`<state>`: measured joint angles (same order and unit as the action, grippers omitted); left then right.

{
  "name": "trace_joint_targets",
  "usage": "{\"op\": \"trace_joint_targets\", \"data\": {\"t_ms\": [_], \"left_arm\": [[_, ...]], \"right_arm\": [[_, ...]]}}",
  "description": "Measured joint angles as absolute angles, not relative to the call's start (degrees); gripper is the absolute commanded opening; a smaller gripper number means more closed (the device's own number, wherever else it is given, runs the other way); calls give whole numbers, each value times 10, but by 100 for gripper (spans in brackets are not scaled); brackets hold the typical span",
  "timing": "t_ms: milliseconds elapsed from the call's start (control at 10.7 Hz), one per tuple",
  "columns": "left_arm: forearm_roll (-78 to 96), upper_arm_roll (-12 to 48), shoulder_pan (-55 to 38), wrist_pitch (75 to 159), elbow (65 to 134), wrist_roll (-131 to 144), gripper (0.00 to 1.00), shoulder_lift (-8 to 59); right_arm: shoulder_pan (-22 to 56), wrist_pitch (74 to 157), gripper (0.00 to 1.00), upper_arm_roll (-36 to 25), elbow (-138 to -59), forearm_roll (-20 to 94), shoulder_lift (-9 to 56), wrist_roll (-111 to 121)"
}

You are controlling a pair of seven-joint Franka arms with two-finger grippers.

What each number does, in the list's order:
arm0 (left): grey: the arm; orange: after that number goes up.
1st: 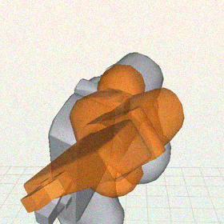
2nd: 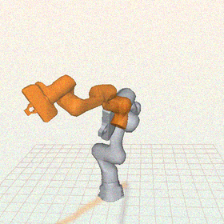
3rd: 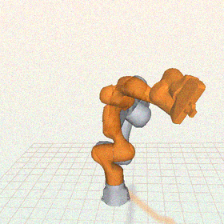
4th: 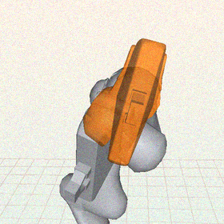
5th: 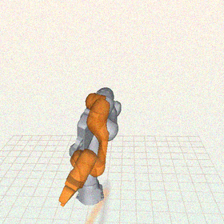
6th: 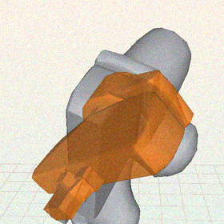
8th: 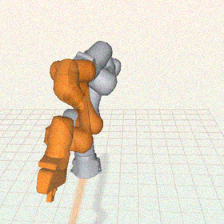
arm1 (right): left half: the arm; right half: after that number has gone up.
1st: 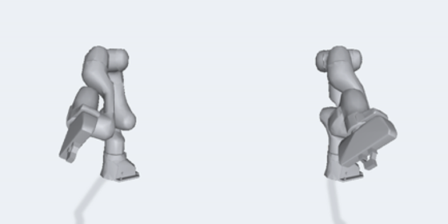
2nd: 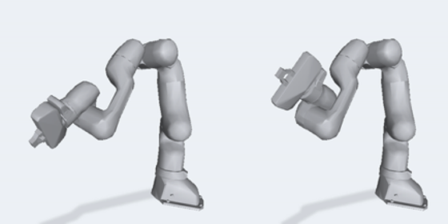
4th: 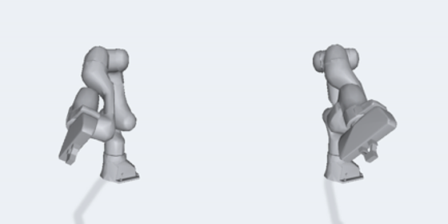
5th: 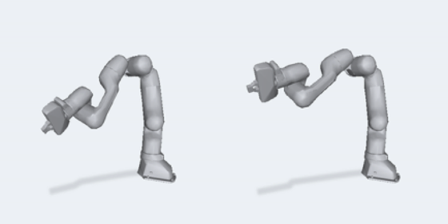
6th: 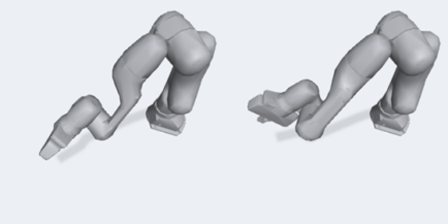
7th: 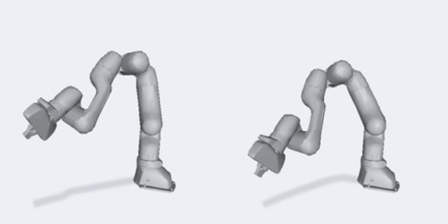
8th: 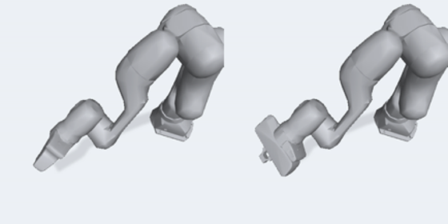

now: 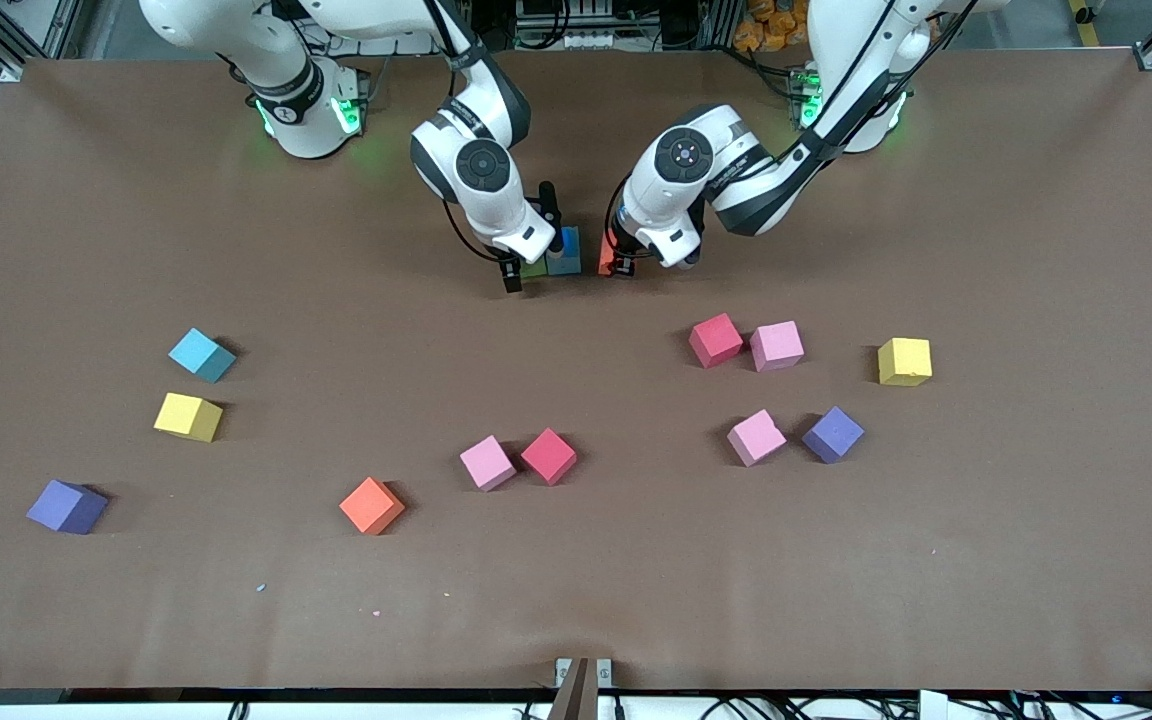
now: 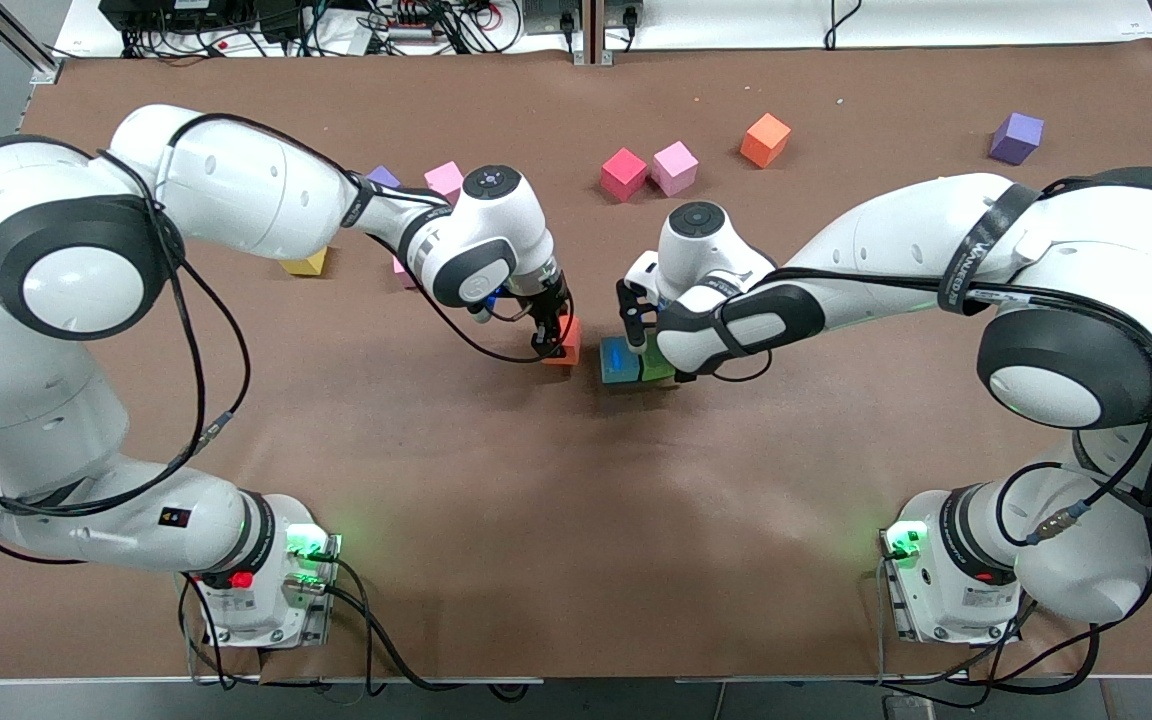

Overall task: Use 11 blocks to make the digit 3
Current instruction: 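Place the green block beside the cyan block while the left gripper places the orange block, then open the right gripper and raise it off the green block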

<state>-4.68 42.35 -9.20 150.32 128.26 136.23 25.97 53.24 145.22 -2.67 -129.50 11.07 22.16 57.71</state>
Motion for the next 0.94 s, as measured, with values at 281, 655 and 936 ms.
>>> {"op": "trace_joint_targets", "data": {"t_ms": [281, 655, 936], "left_arm": [[-47, 424, -102, 1513, 1283, 1408, 0, 260], [-47, 421, -122, 1530, 1283, 1457, 0, 260], [-110, 417, -122, 1533, 1285, 1515, 0, 262]], "right_arm": [[524, 1420, 100, -28, -1280, 111, 209, 577], [510, 1386, 100, -29, -1279, 111, 191, 585], [501, 1377, 100, -29, -1279, 111, 178, 593]]}}
